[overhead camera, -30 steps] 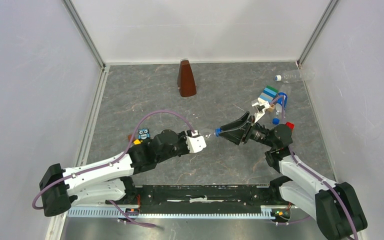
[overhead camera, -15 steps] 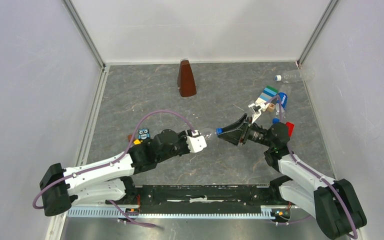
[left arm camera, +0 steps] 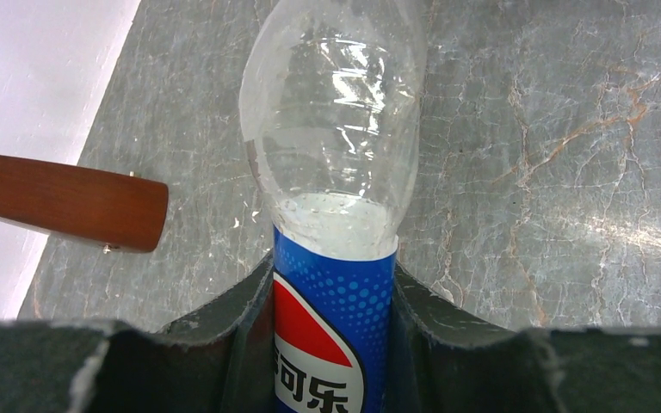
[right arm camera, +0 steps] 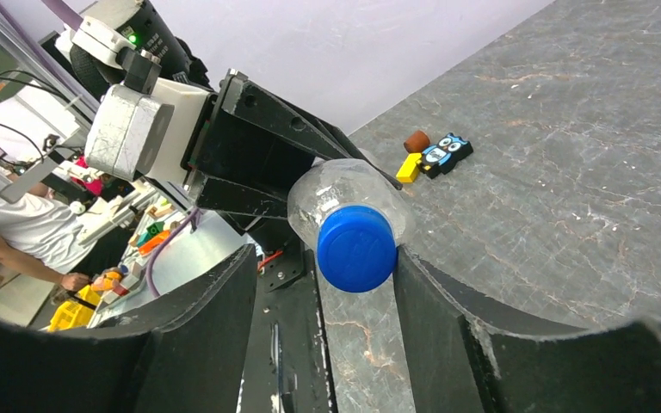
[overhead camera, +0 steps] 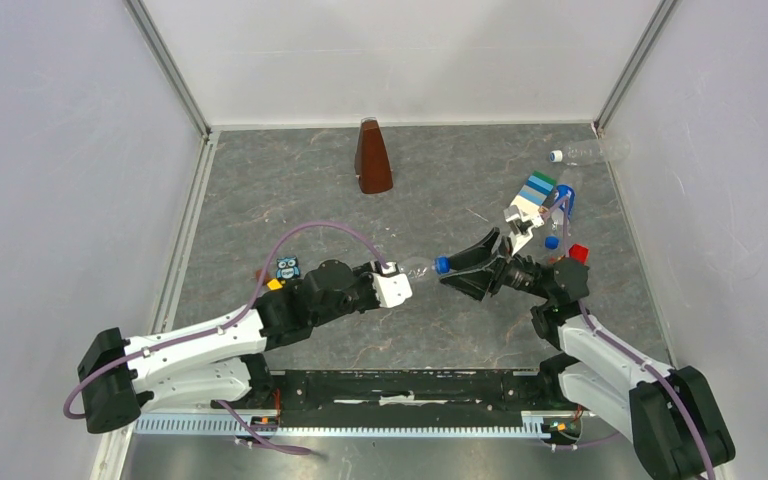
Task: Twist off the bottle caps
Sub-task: Unscrew the bottle cap from the plastic bottle.
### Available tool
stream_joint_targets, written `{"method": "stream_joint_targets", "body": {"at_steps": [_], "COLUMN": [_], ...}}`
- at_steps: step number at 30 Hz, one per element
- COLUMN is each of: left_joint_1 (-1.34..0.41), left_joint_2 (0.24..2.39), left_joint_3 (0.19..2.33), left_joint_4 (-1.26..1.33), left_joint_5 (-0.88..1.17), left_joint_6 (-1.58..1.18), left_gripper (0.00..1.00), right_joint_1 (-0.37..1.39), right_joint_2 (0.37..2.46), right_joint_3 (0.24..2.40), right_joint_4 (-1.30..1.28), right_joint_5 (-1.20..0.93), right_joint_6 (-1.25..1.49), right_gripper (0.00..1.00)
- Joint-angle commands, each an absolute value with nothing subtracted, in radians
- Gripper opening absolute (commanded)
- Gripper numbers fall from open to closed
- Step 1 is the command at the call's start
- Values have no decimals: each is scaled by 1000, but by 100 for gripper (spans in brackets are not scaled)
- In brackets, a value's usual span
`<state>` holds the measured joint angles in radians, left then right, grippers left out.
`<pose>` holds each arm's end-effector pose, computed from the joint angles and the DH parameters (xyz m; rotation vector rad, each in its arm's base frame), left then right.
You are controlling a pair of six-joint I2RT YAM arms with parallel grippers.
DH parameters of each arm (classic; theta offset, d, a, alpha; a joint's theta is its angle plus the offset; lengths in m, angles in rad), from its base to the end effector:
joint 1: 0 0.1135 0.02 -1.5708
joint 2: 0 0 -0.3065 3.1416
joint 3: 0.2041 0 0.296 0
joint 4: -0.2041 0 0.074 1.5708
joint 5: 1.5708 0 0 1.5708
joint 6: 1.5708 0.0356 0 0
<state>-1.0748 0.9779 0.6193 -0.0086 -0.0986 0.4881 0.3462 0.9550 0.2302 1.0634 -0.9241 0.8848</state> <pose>0.1189 -0.2124 0.2829 1.3240 1.4281 -0.2946 0.1689 0.0911 0.2481 -0.5274 1.4737 1.5645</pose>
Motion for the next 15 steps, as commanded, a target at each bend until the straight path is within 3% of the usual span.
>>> {"method": "stream_joint_targets", "body": {"at_steps": [1, 15], "left_joint_1": [-1076, -1076], "left_joint_2": [957, 947], "left_joint_3": [614, 608], "left_joint_4": [19, 6], "left_joint_5": [-91, -80], "left_joint_6": [494, 508], "left_gripper": [2, 2], "right_joint_1": [348, 348], "right_joint_2": [937, 975], "right_joint_3": [255, 254], "right_joint_4": [1015, 1034], "right_joint_5": [-914, -851], "right_joint_6": [819, 863], "right_gripper": [64, 60]}}
